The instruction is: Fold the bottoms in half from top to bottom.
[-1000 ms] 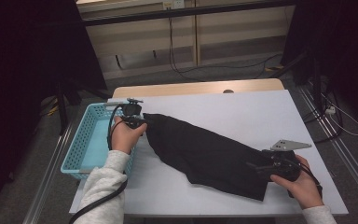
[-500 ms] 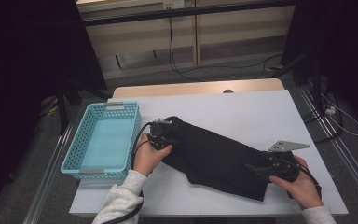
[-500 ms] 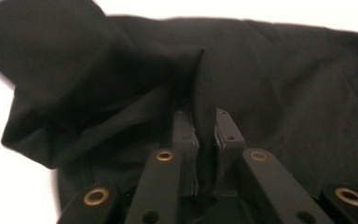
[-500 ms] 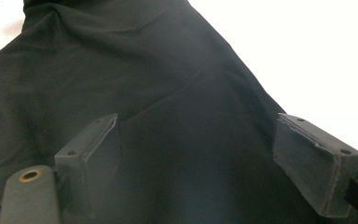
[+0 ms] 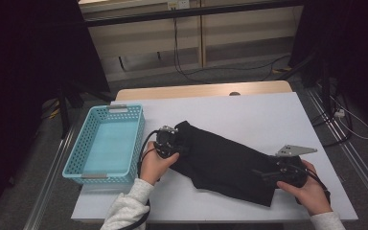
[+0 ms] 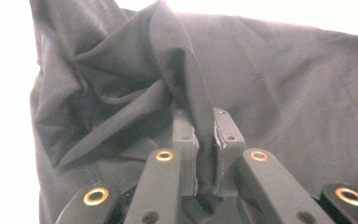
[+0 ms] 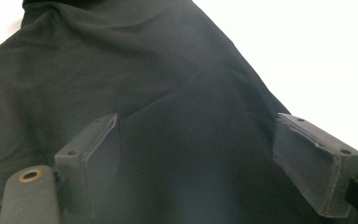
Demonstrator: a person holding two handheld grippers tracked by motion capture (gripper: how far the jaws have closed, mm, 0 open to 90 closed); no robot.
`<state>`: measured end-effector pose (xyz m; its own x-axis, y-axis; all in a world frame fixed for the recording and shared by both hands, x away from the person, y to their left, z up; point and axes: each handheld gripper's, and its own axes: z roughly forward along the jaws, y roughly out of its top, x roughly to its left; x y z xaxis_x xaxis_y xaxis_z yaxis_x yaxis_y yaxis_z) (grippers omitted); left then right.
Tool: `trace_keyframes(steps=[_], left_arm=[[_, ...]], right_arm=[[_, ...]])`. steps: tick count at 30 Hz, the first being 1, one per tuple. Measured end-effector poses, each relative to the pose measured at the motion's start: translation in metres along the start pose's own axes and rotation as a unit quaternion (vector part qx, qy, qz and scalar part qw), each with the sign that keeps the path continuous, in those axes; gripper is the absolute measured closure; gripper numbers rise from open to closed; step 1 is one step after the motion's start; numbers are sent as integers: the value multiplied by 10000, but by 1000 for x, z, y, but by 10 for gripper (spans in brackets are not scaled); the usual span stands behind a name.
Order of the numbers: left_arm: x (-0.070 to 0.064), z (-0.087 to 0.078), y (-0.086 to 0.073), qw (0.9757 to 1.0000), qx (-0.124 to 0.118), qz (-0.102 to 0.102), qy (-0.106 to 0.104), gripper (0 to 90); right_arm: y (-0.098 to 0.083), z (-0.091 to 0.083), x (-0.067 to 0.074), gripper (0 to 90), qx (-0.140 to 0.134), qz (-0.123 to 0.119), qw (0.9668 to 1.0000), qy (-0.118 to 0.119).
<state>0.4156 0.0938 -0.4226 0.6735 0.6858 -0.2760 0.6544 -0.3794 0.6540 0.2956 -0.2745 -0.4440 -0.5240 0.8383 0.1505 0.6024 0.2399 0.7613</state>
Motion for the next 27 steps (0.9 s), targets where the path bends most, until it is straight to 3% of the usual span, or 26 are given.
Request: trace_keyframes(steps=[15, 22, 27], left_arm=[[-18, 2, 7, 9990, -55, 110, -437, 818], [-42, 5, 9, 9968, 4, 529, -594, 810], [-58, 12, 8, 9937, 101, 773, -806, 763]], right_arm=[[0, 0, 1, 155, -10, -19, 10000, -11], [1, 1, 3, 154, -21, -41, 10000, 2], [2, 1, 6, 154, -50, -91, 9999, 9]])
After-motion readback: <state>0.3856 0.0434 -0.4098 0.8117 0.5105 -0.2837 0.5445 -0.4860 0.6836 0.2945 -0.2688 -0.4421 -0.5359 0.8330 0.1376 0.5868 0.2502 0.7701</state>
